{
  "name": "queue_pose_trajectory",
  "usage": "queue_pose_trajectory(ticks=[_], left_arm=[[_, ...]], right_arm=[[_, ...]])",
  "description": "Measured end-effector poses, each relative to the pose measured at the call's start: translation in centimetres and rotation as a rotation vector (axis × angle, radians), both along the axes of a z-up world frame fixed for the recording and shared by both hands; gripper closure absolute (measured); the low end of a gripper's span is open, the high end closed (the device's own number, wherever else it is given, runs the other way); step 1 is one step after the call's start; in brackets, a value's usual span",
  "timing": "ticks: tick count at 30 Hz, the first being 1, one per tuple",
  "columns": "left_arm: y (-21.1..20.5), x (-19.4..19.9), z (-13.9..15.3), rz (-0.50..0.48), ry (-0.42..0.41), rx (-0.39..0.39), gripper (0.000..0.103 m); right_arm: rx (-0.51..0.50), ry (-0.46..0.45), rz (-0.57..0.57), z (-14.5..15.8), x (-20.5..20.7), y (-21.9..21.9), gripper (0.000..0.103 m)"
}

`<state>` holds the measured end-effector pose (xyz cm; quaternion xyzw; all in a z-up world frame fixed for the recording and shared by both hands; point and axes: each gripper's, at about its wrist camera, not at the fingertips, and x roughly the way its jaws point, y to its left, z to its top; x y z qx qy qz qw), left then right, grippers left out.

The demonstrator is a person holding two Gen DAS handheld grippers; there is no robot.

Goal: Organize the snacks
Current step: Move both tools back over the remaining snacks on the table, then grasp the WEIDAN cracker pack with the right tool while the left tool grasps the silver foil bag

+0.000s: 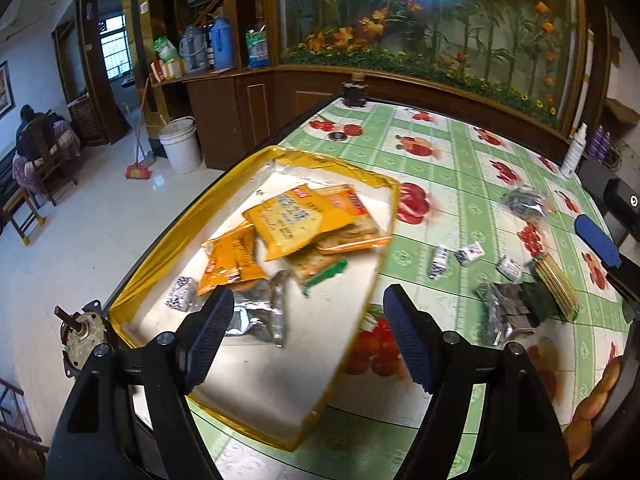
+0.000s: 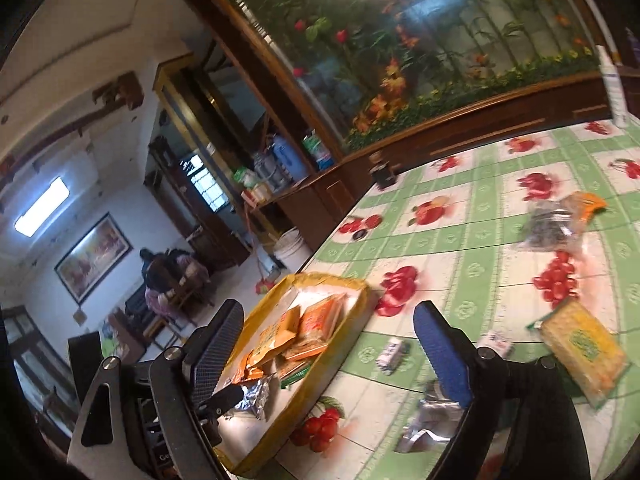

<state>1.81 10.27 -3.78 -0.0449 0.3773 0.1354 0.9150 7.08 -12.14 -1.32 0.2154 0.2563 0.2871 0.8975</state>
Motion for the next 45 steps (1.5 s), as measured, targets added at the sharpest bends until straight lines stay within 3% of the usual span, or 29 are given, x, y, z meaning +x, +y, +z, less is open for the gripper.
queue_pose_trajectory(ticks=[9, 17, 23, 30, 35, 45], left_arm=[[-3.9, 0.0, -0.4, -0.077, 0.014, 0.020, 0.026], [-5.6, 0.2, -1.7, -0.121, 0.061, 0.000, 0.026], [-7.3, 0.6, -2.7, -0.165, 0.097, -0.007, 0.026], [-9.7, 1.3, -3.9, -0.238, 0.141, -0.019, 0.026], [-10.5, 2.0, -4.5, -0.285, 0.148, -0.052, 0.026], [-12.1, 5.7, -5.8, -0.402, 0.192, -0.064, 0.026]], right_arm=[[0.044, -0.028, -0.199, -0.3, -2.7, -8.1, 0.012], [0.121, 0.068, -0.276, -2.2, -4.0, -13.7, 0.009], [-0.029, 0.159, -0.281, -3.3, -3.3, -14.4, 0.009], [-0.283, 0.234, -0.153, -5.6, -0.4, -12.0, 0.009], [-0.392, 0.248, -0.067, -6.7, 1.9, -10.4, 0.010], [-0.476, 0.243, -0.008, -7.0, 4.2, -9.6, 0.010]])
